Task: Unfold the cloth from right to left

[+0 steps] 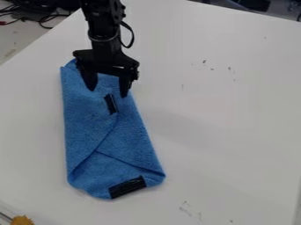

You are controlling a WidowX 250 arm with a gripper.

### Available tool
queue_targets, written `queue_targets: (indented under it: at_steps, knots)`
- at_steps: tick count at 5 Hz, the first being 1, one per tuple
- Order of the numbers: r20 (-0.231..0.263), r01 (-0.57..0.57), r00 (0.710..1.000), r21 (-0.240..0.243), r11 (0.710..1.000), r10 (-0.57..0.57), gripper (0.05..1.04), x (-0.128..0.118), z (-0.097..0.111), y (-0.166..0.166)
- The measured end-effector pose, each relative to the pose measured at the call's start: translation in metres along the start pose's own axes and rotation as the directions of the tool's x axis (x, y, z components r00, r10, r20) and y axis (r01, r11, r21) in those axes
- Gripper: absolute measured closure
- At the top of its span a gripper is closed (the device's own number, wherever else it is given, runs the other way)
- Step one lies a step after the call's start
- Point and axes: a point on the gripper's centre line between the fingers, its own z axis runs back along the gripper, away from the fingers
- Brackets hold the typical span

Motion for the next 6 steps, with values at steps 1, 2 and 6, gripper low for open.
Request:
queue_targets:
  at_steps: [1,2,6]
  knots:
    - [-0.029,0.002,1.000,-0.003,1.000,-0.002,0.082,-0.004,-0.009,-0.001]
    - [-0.049,0.020,0.999,-0.019,1.000,-0.021,0.082,-0.006,-0.018,-0.004]
    - [-0.073,0.045,0.996,-0.052,0.998,-0.048,0.705,0.005,-0.028,-0.001]
